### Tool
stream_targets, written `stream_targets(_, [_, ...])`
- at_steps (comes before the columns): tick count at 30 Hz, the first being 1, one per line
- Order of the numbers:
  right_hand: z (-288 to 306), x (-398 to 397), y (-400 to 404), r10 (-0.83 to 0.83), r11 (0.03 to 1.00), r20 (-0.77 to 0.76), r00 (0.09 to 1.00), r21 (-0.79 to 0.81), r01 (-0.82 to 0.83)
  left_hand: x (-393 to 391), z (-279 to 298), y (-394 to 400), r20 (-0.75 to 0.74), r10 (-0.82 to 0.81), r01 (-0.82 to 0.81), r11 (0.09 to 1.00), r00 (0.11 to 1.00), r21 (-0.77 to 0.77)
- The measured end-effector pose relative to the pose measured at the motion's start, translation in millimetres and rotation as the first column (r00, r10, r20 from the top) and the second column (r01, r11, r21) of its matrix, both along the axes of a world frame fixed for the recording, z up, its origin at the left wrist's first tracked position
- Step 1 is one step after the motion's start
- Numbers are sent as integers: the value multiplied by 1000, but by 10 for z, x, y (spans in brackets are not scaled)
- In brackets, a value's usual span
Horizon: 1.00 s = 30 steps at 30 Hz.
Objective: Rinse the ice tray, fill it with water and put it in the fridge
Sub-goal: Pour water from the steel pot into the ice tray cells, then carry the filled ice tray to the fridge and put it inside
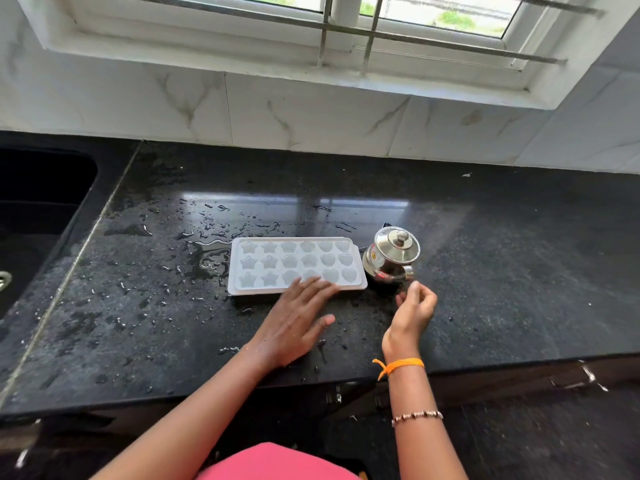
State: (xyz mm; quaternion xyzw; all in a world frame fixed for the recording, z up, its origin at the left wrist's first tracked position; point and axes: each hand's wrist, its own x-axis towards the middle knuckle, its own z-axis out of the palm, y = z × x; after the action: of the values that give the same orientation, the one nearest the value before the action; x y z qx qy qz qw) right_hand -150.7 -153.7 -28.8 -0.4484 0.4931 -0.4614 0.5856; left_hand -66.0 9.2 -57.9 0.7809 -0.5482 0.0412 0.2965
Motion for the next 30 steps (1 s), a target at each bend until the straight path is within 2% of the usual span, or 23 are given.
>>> stream_targets(3, [-121, -7, 119, 154, 988, -91, 984, 46, -150, 140, 156, 103, -177, 227, -253, 957, 958, -144])
stream_targets(6, [-169, 77, 198, 312, 948, -159, 937, 121, -295, 313, 254, 265, -333, 473, -543, 824, 816, -160])
stream_targets(9, [-155, 145, 186, 338, 929, -87, 937, 191, -317, 478, 315, 457, -431, 660, -740, 672, 615, -27])
stream_targets(11, [-113, 162, 185, 339, 916, -18, 941, 234, -326, 577, 277, 560, -510, 711, -770, 623, 485, 136])
stream_targets(13, [-77, 181, 198, 347, 900, 34, 937, 269, -343, 643, 204, 630, -623, 688, -736, 628, 372, 253])
stream_targets(14, [-59, 189, 203, 348, 892, 56, 936, 288, -349, 653, 190, 645, -696, 639, -711, 652, 328, 264])
stream_targets(16, [-21, 199, 205, 342, 875, 97, 935, 331, -354, 645, 182, 663, -812, 521, -675, 700, 261, 233])
stream_targets(19, [2, 214, 195, 332, 855, 129, 934, 377, -356, 605, 216, 669, -885, 428, -673, 711, 183, 204])
stream_targets(24, [32, 213, 163, 307, 852, 139, 942, 400, -337, 565, 210, 638, -920, 373, -728, 663, 123, 171])
stream_targets(30, [62, 207, 148, 365, 817, 140, 920, 427, -389, 368, 264, 673, -924, 367, -784, 603, 110, 146])
